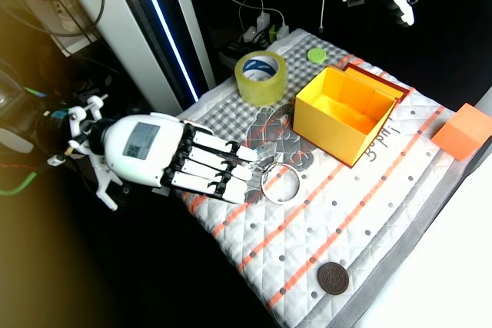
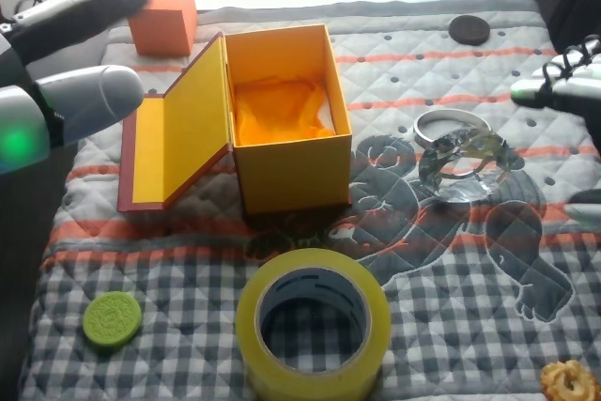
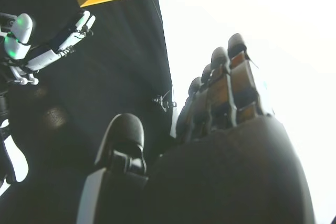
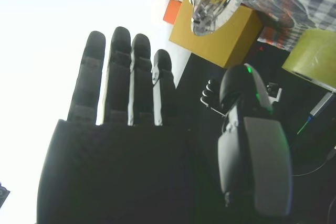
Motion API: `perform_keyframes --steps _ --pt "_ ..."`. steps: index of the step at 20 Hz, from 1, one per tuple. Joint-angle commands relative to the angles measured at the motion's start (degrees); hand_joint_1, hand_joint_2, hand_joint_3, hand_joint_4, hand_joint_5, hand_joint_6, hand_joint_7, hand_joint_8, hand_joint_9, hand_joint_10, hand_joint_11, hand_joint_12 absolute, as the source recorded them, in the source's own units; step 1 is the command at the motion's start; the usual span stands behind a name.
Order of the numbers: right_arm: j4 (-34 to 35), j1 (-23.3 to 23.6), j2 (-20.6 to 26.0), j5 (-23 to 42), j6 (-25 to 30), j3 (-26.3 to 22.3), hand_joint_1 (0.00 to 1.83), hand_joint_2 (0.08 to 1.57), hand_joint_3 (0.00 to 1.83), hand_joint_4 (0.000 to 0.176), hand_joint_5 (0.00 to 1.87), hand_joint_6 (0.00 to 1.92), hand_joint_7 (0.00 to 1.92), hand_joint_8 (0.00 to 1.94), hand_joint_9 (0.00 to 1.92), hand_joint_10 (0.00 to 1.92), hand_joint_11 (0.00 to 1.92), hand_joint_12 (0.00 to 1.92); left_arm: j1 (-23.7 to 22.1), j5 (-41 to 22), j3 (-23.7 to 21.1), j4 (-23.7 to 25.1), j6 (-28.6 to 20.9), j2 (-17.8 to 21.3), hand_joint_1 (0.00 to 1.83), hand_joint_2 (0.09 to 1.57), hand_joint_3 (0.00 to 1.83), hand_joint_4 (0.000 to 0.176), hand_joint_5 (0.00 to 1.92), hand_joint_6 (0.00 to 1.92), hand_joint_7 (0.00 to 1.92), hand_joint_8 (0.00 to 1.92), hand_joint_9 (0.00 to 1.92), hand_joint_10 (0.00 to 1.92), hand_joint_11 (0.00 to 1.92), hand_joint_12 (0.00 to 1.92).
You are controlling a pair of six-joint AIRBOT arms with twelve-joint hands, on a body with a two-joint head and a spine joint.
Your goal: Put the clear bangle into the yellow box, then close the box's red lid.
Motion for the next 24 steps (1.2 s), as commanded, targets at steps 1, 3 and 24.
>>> perform_keyframes --steps 1,3,24 --pt "0.95 0.69 0.05 6.54 0.14 0.23 0.86 0.99 0.01 0.068 0.34 0.00 0.35 0.00 0.29 0.01 0.06 0.60 -0.73 -7.05 -0.15 0.09 -0.07 -0.20 0.02 1.22 0.01 0.176 0.25 0.00 0.22 0.00 0.15 0.01 0.00 0.39" --pt "0.97 0.87 -0.21 6.56 0.15 0.20 0.85 0.99 0.01 0.073 0.32 0.00 0.34 0.00 0.29 0.01 0.06 0.59 -0.73 -7.02 -0.14 -0.01 -0.07 -0.24 0.03 1.22 0.00 0.176 0.24 0.00 0.23 0.00 0.16 0.01 0.00 0.39" --pt "4.50 11.71 -14.85 -7.69 -0.41 10.13 1.07 0.97 0.00 0.066 0.64 0.00 0.71 0.01 0.67 0.02 0.27 0.99 -0.76 -6.87 -0.06 -0.60 -0.08 -1.01 0.09 1.22 0.00 0.176 0.32 0.00 0.23 0.00 0.17 0.00 0.00 0.46"
